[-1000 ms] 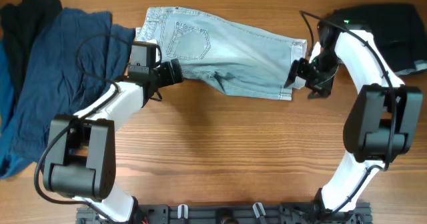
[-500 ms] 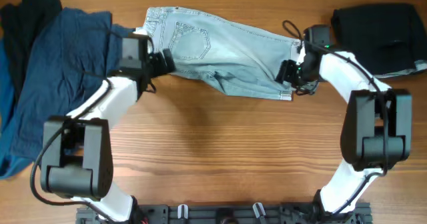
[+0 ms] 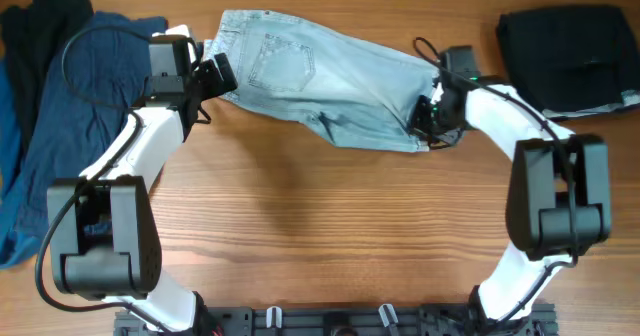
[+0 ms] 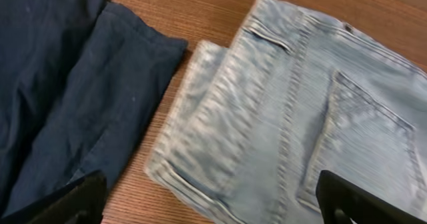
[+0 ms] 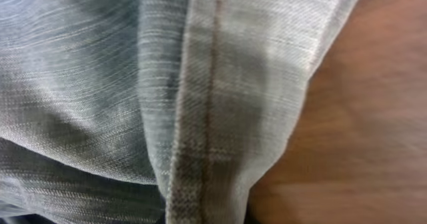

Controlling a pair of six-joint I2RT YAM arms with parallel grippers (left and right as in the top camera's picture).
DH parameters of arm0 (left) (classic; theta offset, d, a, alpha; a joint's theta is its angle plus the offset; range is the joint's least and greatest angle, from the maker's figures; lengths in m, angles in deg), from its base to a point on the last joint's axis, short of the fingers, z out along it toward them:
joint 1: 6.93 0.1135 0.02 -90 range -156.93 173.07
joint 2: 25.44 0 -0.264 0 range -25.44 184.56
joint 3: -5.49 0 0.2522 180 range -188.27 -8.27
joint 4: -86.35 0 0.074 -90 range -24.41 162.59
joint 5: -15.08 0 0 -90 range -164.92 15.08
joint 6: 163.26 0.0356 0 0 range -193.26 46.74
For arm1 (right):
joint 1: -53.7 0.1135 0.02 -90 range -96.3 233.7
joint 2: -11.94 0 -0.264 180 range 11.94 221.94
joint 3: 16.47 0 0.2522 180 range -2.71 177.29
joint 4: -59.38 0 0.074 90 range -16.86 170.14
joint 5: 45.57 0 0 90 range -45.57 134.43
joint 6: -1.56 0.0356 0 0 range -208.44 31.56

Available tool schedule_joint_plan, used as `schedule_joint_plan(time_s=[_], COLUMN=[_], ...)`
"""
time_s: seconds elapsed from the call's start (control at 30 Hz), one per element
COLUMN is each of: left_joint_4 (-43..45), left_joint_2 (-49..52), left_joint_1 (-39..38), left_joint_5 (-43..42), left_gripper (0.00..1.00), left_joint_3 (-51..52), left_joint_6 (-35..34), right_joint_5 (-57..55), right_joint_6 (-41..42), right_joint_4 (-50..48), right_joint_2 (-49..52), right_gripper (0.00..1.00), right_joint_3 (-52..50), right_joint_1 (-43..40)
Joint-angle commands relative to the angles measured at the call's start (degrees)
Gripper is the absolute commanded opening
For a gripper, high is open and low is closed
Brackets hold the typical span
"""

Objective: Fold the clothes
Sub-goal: 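Fold the right half leftward over the left half with the right gripper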

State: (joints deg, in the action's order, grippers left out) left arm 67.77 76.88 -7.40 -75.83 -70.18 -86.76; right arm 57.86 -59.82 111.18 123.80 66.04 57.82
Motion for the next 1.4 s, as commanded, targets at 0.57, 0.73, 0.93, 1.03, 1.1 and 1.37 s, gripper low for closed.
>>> schedule_joint_plan(time_s=[0.57,0.73,0.93,1.03,1.1,1.37], left_joint_4=[-5.79,-5.81,-6.43,-6.43,-6.43,-6.47], left_joint_2=[-1.16,-1.16,-1.16,-1.16,-1.16,-1.16], left_joint_1=[-0.04,-0.04,-0.04,-0.04,-0.04,-0.04], left_joint_5=[-0.35,-2.08,-2.05,-2.05,-2.08,-2.05], left_gripper=[1.00,0.99,1.00,1.00,1.00,1.00], left_joint_3=[-0.94,-0.94,-0.94,-0.94,-0.94,-0.94], left_joint_6=[1.53,1.51,1.51,1.51,1.51,1.51], right_joint_5=[10.95,4.50,4.39,4.59,5.73,13.84], right_joint_6=[-13.75,-8.24,-1.36,-1.01,-1.01,-4.35], right_joint_4=[-9.46,-21.94,-32.15,-35.15,-37.42,-32.33], right_joint_2=[-9.03,-2.21,7.08,7.56,7.56,7.52], right_gripper=[0.04,0.04,0.04,0.05,0.05,0.99], right_joint_3=[11.06,11.08,11.08,11.08,11.08,19.56], right_joint_1=[11.76,23.47,26.80,26.84,26.86,28.20])
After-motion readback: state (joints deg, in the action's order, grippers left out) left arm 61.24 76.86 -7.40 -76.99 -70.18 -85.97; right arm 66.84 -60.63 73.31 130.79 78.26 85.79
